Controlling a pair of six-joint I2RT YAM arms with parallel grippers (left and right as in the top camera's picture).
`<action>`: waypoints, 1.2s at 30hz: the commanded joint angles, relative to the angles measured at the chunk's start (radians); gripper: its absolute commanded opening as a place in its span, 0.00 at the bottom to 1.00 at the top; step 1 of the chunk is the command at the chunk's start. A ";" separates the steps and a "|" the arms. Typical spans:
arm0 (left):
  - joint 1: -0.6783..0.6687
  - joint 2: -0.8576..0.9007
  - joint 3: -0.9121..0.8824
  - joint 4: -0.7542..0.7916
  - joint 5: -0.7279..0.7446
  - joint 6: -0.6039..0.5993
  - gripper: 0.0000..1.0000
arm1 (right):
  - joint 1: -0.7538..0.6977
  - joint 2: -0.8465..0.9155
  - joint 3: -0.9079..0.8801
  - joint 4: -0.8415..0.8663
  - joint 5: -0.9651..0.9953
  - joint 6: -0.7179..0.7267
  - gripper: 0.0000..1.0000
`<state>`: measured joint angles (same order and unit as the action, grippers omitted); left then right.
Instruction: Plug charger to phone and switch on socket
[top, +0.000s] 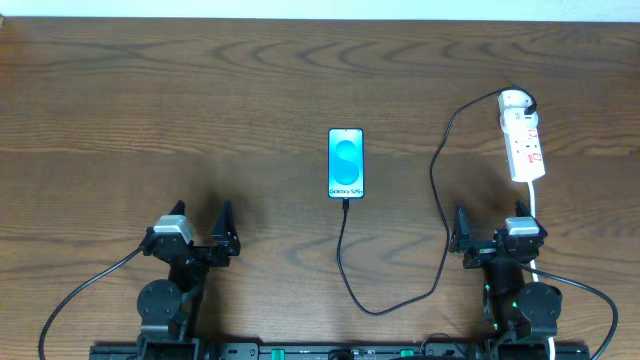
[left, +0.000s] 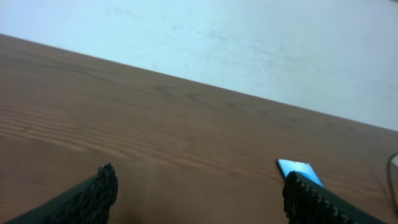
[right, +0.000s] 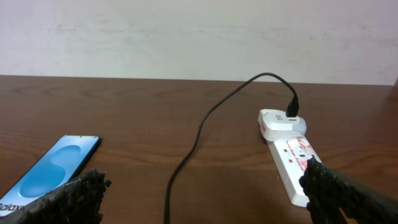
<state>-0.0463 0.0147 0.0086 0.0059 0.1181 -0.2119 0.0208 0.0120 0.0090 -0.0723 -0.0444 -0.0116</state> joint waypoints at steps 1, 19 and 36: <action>0.007 -0.014 -0.005 -0.063 -0.015 0.075 0.87 | 0.005 -0.006 -0.003 -0.003 0.008 -0.012 0.99; 0.007 -0.014 -0.005 -0.079 -0.044 0.220 0.87 | 0.004 -0.006 -0.003 -0.003 0.008 -0.012 0.99; 0.006 -0.014 -0.005 -0.080 -0.048 0.242 0.87 | 0.005 -0.006 -0.003 -0.003 0.008 -0.012 0.99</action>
<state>-0.0456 0.0116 0.0174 -0.0284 0.0685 0.0090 0.0208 0.0120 0.0090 -0.0719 -0.0444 -0.0120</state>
